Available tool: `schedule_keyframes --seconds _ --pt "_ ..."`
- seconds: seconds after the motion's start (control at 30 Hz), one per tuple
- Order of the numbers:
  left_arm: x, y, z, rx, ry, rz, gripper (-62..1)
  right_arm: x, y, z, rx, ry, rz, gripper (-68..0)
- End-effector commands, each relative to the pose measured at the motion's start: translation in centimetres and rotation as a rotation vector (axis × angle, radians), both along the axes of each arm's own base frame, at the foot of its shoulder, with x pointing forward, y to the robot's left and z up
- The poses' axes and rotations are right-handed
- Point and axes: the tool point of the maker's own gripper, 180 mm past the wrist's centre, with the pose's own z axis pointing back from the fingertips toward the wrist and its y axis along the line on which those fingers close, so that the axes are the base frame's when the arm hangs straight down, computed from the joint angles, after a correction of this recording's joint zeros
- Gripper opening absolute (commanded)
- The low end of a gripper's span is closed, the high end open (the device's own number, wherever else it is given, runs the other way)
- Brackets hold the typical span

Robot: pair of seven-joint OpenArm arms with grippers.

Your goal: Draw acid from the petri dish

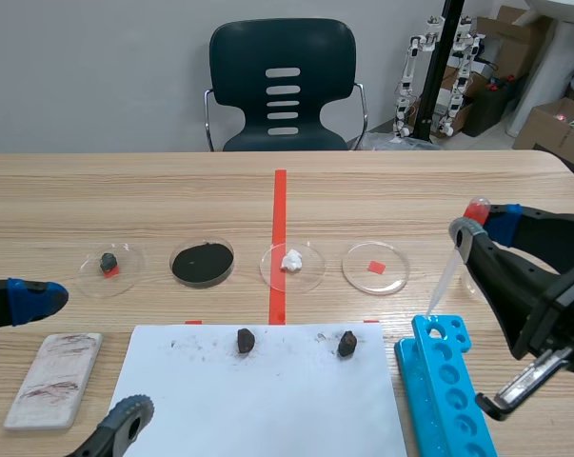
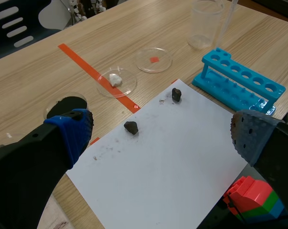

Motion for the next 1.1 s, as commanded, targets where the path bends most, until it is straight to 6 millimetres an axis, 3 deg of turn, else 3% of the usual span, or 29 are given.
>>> schedule_keyframes --seconds 0.0,0.83,1.07 --pt "0.3 0.1 0.5 -0.014 -0.020 0.008 -0.4 0.4 -0.3 0.7 0.001 -0.029 -0.003 -57.8" --pt "0.3 0.1 0.5 -0.014 -0.020 0.008 -0.4 0.5 -0.5 0.6 -0.004 -0.025 -0.007 -57.8" --pt "0.3 0.1 0.6 -0.014 -0.020 0.008 -0.4 1.7 -1.1 1.1 -0.025 -0.058 -0.025 -57.8"
